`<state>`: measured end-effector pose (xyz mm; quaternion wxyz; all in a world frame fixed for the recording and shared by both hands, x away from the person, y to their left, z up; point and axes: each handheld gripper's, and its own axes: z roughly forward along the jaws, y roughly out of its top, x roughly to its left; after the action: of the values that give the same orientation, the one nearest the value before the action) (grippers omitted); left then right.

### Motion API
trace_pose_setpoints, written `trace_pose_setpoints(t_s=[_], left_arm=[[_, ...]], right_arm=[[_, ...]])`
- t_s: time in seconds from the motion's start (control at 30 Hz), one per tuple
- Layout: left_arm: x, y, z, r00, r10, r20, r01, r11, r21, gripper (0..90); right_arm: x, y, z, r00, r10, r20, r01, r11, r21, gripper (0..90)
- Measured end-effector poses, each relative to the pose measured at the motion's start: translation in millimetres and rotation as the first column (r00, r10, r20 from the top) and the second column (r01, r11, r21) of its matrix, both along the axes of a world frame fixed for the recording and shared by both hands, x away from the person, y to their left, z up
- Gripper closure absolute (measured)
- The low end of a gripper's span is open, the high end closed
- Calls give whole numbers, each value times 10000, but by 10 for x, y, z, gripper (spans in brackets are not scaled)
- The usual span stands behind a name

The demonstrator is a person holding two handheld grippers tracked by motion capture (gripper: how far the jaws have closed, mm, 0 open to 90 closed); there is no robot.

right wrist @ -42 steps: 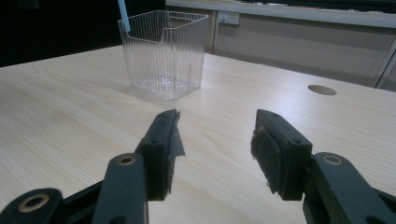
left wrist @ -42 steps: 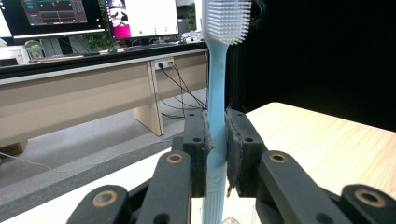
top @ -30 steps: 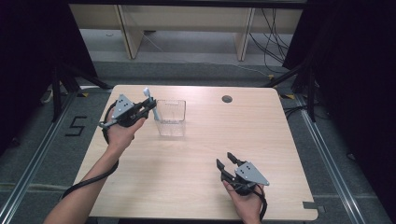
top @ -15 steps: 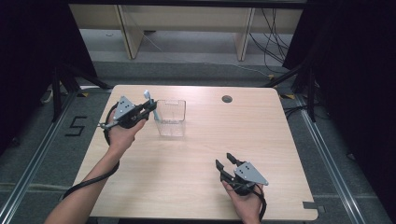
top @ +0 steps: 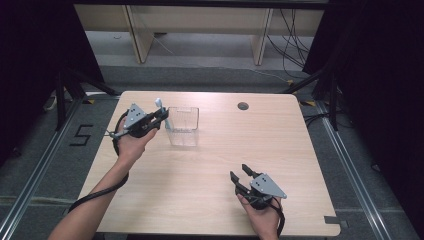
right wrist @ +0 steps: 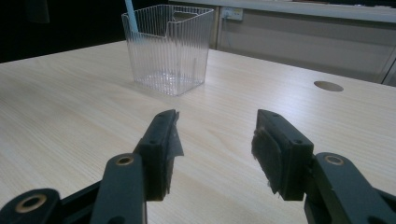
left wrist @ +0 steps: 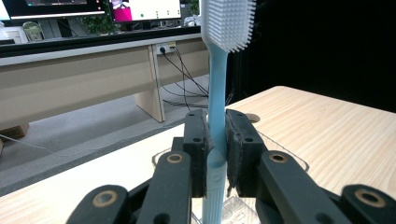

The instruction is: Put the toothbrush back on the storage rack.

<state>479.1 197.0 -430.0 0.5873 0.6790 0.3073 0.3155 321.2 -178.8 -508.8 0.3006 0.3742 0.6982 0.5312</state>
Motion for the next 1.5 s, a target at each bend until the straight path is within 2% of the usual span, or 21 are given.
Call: trace_pose_setpoints(t_s=[0.03, 0.17, 0.23, 0.9, 0.97, 1.07, 1.17, 1.27, 1.43, 1.47, 1.5], left_arm=[[0, -4, -8, 10000, -1, -21, 1, 10000, -11, 787], [5, -5, -39, 10000, 0, -98, 1, 10000, 40, 787], [8, -7, -53, 9999, 17, -129, -16, 10000, 70, 787], [23, -10, -154, 9991, 45, -410, -40, 9999, 134, 787], [24, -14, -162, 9989, 49, -457, -43, 9999, 119, 787], [26, -15, -172, 9987, 56, -507, -49, 9999, 137, 787], [27, -14, -184, 9985, 53, -537, -43, 9998, 186, 787], [25, -20, -204, 9981, 69, -618, -59, 9998, 170, 787], [32, -26, -238, 9975, 69, -697, -54, 9997, 218, 787], [33, -28, -245, 9973, 80, -732, -65, 9998, 213, 787], [34, -26, -248, 9972, 89, -743, -69, 9996, 269, 787]], right_arm=[[8, 12, -10, 10000, 74, 22, -75, 9998, 186, 498], [0, 4, -4, 9999, 46, -99, -46, 10000, 35, 497], [6, 1, -6, 10000, 49, 6, -49, 10000, -49, 497], [12, 17, -21, 9999, 43, -109, -42, 10000, 85, 492], [24, 22, -29, 9998, 197, -82, -195, 9996, 198, 491], [26, 18, -28, 9998, 183, -16, -183, 9998, 56, 491], [23, 22, -29, 9998, 173, -107, -171, 9997, 162, 491], [20, 10, -24, 9999, 94, -52, -94, 9999, -75, 490], [15, 16, -26, 9999, 48, -142, -49, 10000, -48, 490], [24, 6, -26, 10000, 24, 60, -23, 9999, -171, 489], [25, 5, -26, 10000, 21, 65, -20, 9998, -184, 489]])
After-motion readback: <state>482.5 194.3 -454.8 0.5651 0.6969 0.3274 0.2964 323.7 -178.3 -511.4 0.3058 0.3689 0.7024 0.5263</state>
